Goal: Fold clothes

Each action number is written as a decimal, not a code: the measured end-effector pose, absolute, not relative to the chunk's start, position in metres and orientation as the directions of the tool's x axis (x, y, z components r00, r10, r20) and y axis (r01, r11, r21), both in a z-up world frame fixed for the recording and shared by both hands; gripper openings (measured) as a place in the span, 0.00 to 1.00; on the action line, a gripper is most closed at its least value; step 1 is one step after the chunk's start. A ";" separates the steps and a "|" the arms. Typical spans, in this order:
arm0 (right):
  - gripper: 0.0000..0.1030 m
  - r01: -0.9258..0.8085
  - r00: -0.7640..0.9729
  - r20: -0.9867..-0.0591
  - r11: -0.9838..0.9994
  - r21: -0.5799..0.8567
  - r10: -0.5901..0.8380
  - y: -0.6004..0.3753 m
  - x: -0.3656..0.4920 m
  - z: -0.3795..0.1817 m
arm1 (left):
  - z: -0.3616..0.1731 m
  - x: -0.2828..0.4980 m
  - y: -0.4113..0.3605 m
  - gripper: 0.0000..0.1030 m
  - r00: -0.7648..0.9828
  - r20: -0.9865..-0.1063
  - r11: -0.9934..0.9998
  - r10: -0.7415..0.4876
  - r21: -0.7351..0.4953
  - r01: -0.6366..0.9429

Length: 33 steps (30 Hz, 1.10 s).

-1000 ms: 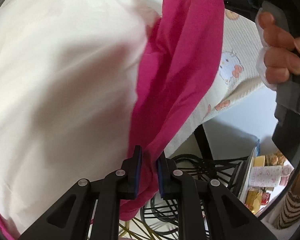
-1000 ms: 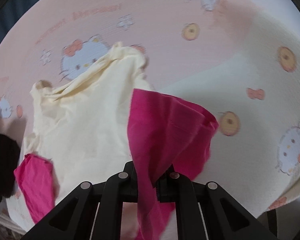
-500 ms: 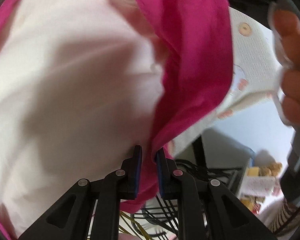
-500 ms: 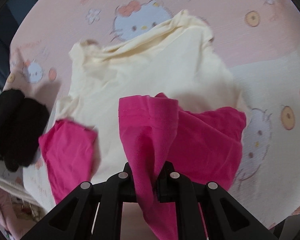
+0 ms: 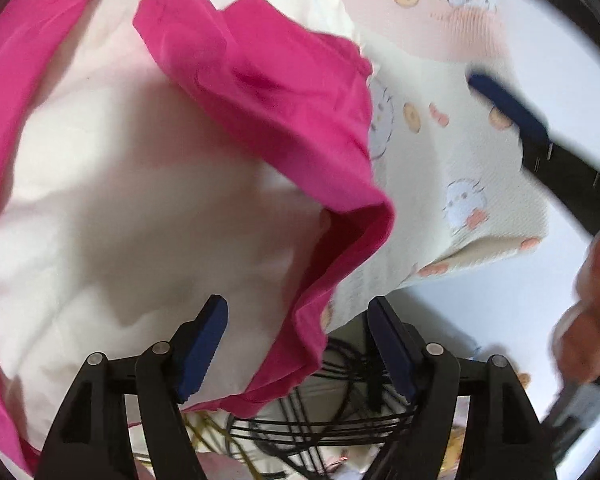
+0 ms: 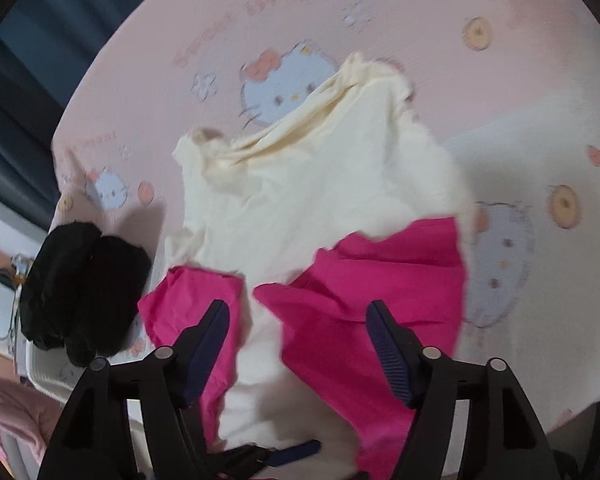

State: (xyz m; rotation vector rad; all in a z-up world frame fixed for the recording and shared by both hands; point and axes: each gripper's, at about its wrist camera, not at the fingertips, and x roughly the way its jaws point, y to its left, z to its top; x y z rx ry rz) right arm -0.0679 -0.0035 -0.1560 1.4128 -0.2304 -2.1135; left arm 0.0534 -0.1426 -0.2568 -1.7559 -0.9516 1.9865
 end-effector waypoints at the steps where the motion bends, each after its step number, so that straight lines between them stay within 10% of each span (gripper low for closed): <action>1: 0.70 0.361 -0.286 -0.786 -0.821 0.442 -0.548 0.004 -0.066 -0.154 | -0.252 0.055 -0.141 0.69 -0.196 -0.743 -0.717 0.640 -0.669 0.194; 33: 0.70 0.274 -0.207 -0.867 -0.878 0.393 -0.452 0.059 -0.012 -0.229 | -0.250 -0.004 -0.202 0.69 -0.257 -0.792 -0.720 0.553 -0.610 0.331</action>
